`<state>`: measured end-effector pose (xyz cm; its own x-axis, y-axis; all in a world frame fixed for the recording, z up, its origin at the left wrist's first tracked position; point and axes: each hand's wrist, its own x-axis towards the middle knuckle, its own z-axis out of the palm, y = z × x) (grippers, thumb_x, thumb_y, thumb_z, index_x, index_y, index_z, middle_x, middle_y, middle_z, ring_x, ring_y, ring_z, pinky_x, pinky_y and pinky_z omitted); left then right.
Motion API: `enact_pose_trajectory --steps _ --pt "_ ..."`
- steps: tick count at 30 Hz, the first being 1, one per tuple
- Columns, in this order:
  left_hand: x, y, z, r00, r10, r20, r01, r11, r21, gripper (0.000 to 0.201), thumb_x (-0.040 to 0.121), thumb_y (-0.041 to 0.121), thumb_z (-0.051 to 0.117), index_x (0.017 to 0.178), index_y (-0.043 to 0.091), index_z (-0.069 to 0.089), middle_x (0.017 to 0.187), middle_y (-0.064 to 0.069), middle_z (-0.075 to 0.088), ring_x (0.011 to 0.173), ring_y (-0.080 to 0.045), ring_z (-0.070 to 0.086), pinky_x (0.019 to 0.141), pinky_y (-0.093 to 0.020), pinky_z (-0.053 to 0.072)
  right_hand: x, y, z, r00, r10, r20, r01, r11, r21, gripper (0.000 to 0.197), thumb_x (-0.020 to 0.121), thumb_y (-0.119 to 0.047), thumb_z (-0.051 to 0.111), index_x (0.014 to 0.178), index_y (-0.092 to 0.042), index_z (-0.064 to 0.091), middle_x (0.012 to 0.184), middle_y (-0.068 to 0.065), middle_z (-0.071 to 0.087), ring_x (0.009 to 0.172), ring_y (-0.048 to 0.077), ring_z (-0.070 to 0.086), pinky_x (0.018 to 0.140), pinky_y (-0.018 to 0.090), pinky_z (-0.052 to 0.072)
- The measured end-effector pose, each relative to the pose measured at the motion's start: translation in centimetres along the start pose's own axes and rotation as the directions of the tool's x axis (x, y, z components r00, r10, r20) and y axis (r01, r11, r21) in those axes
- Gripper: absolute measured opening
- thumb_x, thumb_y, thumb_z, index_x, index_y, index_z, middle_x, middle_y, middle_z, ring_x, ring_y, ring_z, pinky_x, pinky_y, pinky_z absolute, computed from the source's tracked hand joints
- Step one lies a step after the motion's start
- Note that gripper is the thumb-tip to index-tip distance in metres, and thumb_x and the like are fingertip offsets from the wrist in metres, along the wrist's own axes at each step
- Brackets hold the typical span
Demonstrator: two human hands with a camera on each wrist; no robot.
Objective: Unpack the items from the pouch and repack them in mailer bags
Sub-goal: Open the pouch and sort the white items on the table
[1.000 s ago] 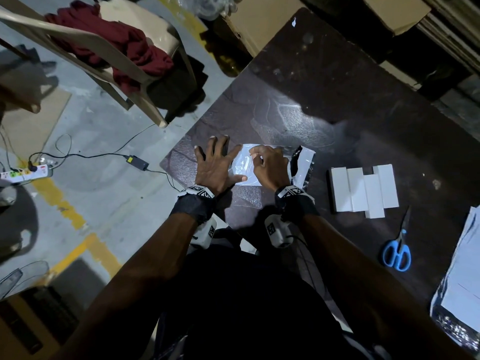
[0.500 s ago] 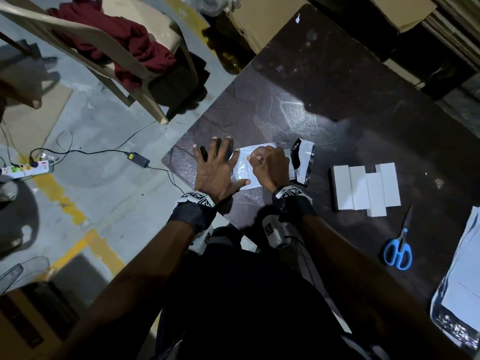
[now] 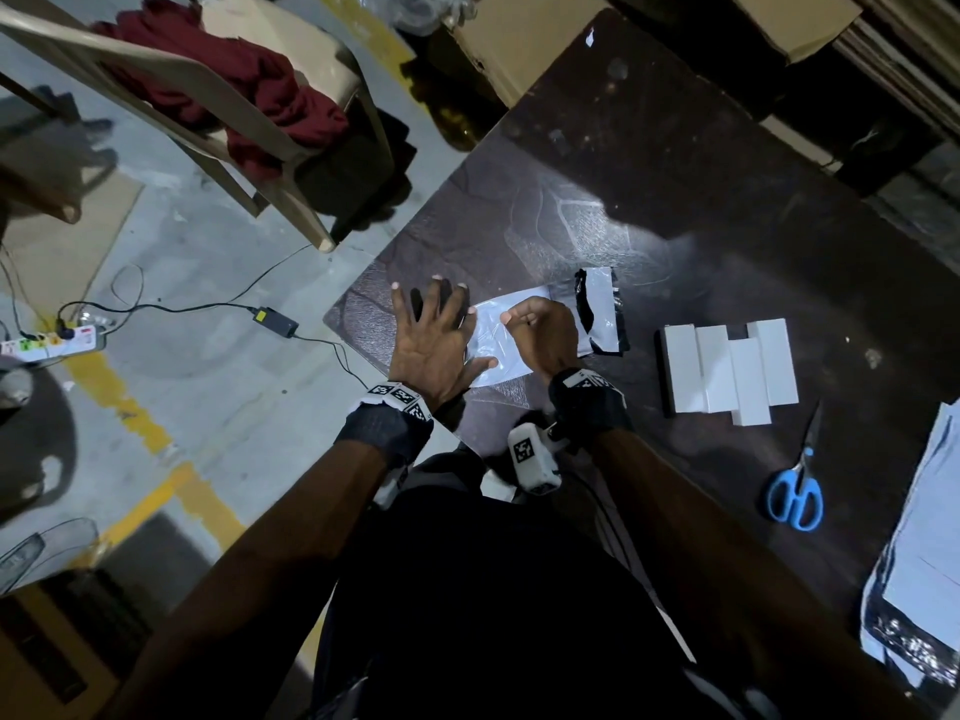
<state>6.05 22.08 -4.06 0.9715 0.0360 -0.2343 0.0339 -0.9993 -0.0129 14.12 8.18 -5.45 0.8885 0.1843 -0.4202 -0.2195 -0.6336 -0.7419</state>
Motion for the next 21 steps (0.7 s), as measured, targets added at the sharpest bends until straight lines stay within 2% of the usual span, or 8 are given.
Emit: enact_pose_trajectory --steps 7,10,12,14,16,18,19,21 --pt "0.0 -0.1 -0.1 0.999 -0.008 0.054 0.005 0.999 0.043 0.079 0.087 0.073 0.033 0.142 0.018 0.046 0.154 -0.01 0.03 0.145 -0.038 0.015 0.107 -0.074 0.002 0.4 -0.5 -0.8 0.999 0.01 0.034 -0.008 0.998 -0.055 0.013 0.084 -0.021 0.067 0.081 -0.009 0.072 0.093 0.011 0.074 0.091 0.026 0.066 0.082 0.034 0.05" --pt "-0.1 -0.2 -0.1 0.996 -0.009 0.091 0.006 0.999 0.036 0.077 0.087 0.073 0.036 0.141 0.018 0.046 0.154 -0.009 0.03 0.146 -0.038 0.014 0.108 -0.075 0.003 0.5 -0.7 -1.3 0.997 0.01 0.083 -0.006 0.999 -0.054 0.013 0.085 -0.021 0.067 0.081 -0.009 0.072 0.094 0.011 0.074 0.091 0.026 0.066 0.084 0.034 0.05" --pt "0.0 -0.4 -0.3 0.996 0.003 0.086 -0.004 1.0 0.004 0.074 0.086 0.073 0.039 0.135 0.02 0.053 0.15 -0.008 0.035 0.144 -0.037 0.016 0.107 -0.074 0.006 0.6 -0.6 -1.7 0.992 -0.033 0.118 0.04 0.998 -0.058 0.012 0.083 -0.022 0.069 0.077 -0.012 0.071 0.089 0.009 0.074 0.087 0.025 0.067 0.085 0.038 0.052" --pt "0.3 -0.7 -0.5 1.0 0.019 0.02 -0.016 0.994 -0.108 0.064 0.086 0.073 0.04 0.113 0.023 0.068 0.137 -0.003 0.051 0.139 -0.035 0.025 0.107 -0.069 0.013 0.5 -0.5 -2.1 0.981 -0.145 0.127 0.157 0.983 -0.091 0.013 0.081 -0.023 0.068 0.074 -0.013 0.07 0.085 0.007 0.072 0.083 0.024 0.065 0.082 0.04 0.052" --pt "1.0 -1.1 -1.0 0.998 -0.033 -0.062 0.012 0.951 -0.31 0.056 0.091 0.065 0.036 0.089 0.023 0.073 0.116 0.0 0.065 0.126 -0.031 0.042 0.106 -0.059 0.026 0.3 -0.5 -2.5 0.947 -0.287 0.141 0.307 0.94 -0.148 0.014 0.08 -0.022 0.065 0.074 -0.01 0.069 0.083 0.005 0.069 0.082 0.024 0.062 0.075 0.036 0.049" --pt "2.0 -1.5 -1.7 0.984 -0.12 -0.134 0.04 0.871 -0.49 0.053 0.095 0.054 0.033 0.078 0.019 0.069 0.088 -0.004 0.071 0.1 -0.03 0.055 0.094 -0.046 0.042 0.1 -0.6 -3.0 0.909 -0.388 0.156 0.413 0.891 -0.191 0.014 0.081 -0.022 0.064 0.076 -0.011 0.069 0.083 0.003 0.066 0.082 0.02 0.059 0.072 0.033 0.044" --pt "2.7 -1.6 -1.9 0.981 -0.138 -0.135 0.038 0.824 -0.565 0.053 0.096 0.051 0.035 0.073 0.017 0.067 0.074 -0.005 0.068 0.085 -0.028 0.058 0.084 -0.042 0.048 -0.1 -0.4 -3.2 0.891 -0.428 0.152 0.453 0.868 -0.204 0.012 0.082 -0.021 0.065 0.077 -0.012 0.07 0.084 0.001 0.065 0.082 0.015 0.056 0.072 0.031 0.042" --pt "4.3 -1.4 -2.4 0.994 -0.103 -0.02 0.061 0.722 -0.689 0.052 0.096 0.052 0.042 0.07 0.013 0.066 0.062 -0.002 0.066 0.065 -0.022 0.062 0.073 -0.037 0.053 -0.4 0.3 -3.7 0.857 -0.499 0.131 0.516 0.824 -0.234 0.004 0.083 -0.014 0.068 0.08 -0.013 0.071 0.083 -0.002 0.063 0.08 0.008 0.052 0.067 0.025 0.039"
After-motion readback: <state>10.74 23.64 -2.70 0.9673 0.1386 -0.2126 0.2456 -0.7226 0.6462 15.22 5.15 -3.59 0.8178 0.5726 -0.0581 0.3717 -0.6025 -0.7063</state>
